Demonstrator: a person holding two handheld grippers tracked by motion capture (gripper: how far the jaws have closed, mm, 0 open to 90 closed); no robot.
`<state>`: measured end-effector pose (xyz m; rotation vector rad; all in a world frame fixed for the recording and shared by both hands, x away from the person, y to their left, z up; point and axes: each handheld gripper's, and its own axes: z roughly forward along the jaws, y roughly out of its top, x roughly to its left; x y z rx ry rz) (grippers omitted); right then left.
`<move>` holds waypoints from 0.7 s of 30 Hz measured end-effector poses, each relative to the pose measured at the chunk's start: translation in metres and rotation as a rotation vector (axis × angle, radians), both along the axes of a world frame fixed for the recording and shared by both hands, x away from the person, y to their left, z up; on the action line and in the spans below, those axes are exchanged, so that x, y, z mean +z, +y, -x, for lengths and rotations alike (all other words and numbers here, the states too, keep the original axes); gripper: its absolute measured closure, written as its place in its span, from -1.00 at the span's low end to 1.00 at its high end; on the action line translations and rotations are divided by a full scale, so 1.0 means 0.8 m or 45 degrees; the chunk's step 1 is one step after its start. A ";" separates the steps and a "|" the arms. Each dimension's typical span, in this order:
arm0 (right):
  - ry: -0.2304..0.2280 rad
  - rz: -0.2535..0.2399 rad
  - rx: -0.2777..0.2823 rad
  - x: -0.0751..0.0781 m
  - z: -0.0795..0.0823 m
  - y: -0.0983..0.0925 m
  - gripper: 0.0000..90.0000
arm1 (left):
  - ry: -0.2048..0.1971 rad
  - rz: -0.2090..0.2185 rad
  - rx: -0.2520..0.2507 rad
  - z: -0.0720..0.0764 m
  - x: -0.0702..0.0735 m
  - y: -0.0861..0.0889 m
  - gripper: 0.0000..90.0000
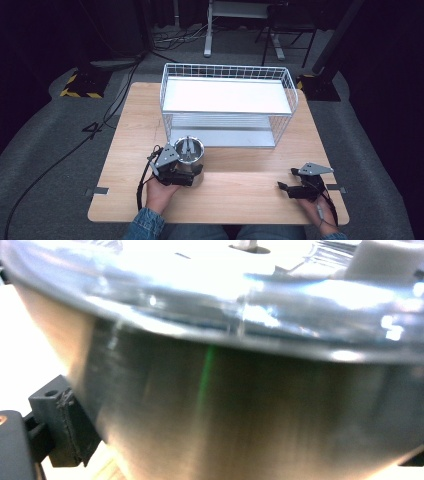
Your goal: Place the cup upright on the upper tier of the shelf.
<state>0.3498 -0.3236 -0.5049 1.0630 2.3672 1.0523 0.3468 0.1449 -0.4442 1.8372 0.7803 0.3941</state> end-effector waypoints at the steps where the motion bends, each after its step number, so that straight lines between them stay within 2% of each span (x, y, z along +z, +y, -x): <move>1: -0.001 -0.001 -0.001 0.000 0.000 0.000 -0.56 | 0.001 0.002 0.002 0.000 0.003 0.001 -0.93; 9: -0.001 -0.001 -0.002 0.000 0.000 0.000 -0.56 | 0.020 0.006 -0.005 -0.004 0.024 0.006 -0.93; 16: -0.001 0.000 -0.004 0.000 0.000 0.000 -0.56 | -0.006 -0.010 -0.023 -0.008 0.047 0.007 -0.92; 21: -0.001 0.000 -0.004 0.000 0.000 0.000 -0.56 | 0.002 0.032 -0.034 -0.013 0.064 0.005 -0.92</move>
